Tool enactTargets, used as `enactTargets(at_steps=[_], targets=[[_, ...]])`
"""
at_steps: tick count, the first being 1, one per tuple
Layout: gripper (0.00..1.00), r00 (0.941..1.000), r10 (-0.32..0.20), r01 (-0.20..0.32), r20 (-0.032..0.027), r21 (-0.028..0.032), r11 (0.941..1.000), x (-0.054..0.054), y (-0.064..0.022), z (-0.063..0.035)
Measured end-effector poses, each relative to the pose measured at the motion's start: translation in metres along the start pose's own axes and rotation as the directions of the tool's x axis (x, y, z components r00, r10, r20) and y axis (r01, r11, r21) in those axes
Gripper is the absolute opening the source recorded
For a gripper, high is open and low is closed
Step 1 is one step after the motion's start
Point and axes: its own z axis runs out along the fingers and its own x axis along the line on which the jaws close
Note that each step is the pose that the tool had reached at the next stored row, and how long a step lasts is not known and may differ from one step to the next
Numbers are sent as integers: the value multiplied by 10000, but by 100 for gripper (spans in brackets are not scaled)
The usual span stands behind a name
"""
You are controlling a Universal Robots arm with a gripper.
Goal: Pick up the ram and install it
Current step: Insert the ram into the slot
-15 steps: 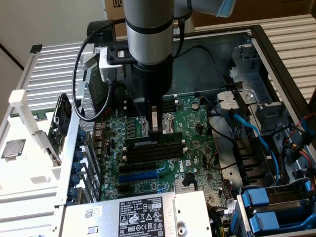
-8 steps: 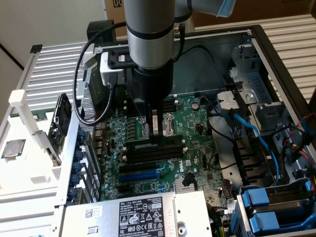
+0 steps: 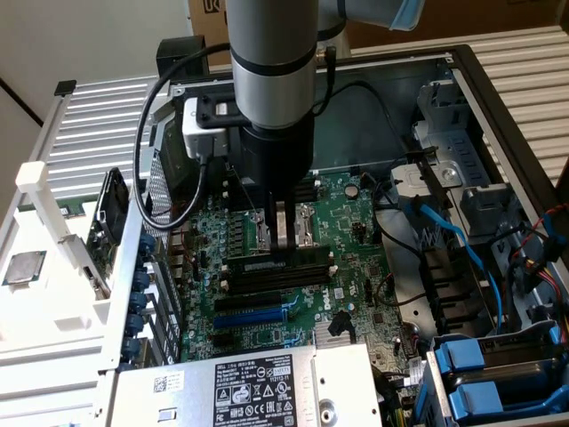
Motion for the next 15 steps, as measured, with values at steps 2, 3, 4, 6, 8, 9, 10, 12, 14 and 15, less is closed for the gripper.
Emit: enactTargets(at_steps=[2,3,4,6,8,9,10,12,14,15], targets=[[12,10000,-14,14,1,0,10000,0,-1,6],[12,10000,-17,17,1,0,10000,0,-1,10],[12,10000,-20,20,-1,-1,10000,1,-1,13],[12,10000,-31,31,-3,-3,10000,1,-1,15],[12,10000,-47,47,-1,-2,10000,0,0,21],[12,10000,-57,57,-2,-3,10000,0,2,23],[12,10000,-71,71,-2,-3,10000,0,2,26],[12,10000,-93,93,-5,-6,10000,0,2,27],[12,10000,-96,96,-3,-6,10000,0,2,30],[12,10000,-97,97,-3,-5,10000,0,3,31]])
